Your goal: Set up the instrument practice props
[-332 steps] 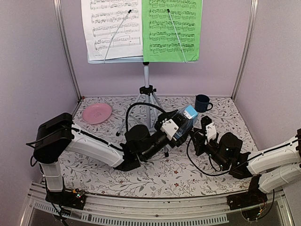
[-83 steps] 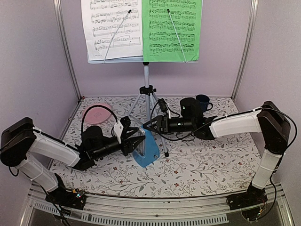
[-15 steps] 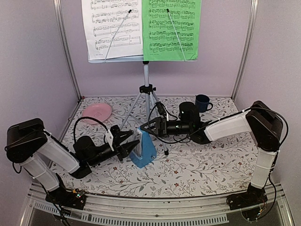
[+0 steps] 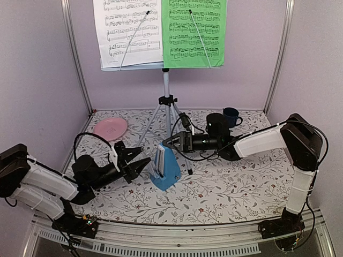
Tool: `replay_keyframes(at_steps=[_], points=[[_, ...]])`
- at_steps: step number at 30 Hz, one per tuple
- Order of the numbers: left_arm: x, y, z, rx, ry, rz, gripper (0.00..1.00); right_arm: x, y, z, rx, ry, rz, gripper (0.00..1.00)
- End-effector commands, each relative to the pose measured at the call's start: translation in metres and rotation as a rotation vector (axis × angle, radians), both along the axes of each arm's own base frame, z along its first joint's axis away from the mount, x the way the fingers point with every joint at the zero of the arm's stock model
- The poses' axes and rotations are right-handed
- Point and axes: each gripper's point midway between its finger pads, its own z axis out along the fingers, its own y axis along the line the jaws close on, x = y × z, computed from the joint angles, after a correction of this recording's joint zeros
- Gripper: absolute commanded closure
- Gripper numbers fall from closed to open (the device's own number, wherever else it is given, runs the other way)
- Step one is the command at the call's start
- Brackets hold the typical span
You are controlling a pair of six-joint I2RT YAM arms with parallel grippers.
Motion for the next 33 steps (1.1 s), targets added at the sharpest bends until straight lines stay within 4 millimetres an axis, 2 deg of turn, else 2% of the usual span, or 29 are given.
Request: replay_keyframes(at_steps=[1, 6, 12, 18, 24, 33], points=[[0.019, 0.012, 0.011, 0.022, 0.113, 0.101, 0.75, 0.004, -0.032, -0.1, -0.295, 0.15, -0.082, 0.12], [0.046, 0.043, 0.009, 0.027, 0.314, 0.263, 0.75, -0.007, -0.017, -0.077, -0.267, 0.074, -0.042, 0.1], [0.081, 0.095, -0.027, 0.078, 0.645, 0.529, 0.76, -0.01, -0.011, -0.056, -0.241, 0.012, -0.028, 0.07], [0.109, 0.128, -0.073, 0.148, 0.895, 0.669, 0.78, -0.009, -0.008, -0.043, -0.223, -0.03, -0.021, 0.06], [0.129, 0.15, -0.122, 0.221, 1.045, 0.743, 0.82, -0.007, -0.005, -0.032, -0.203, -0.065, -0.013, 0.06], [0.159, 0.161, -0.163, 0.277, 1.158, 0.773, 0.84, -0.004, 0.002, -0.019, -0.175, -0.09, 0.009, 0.05]])
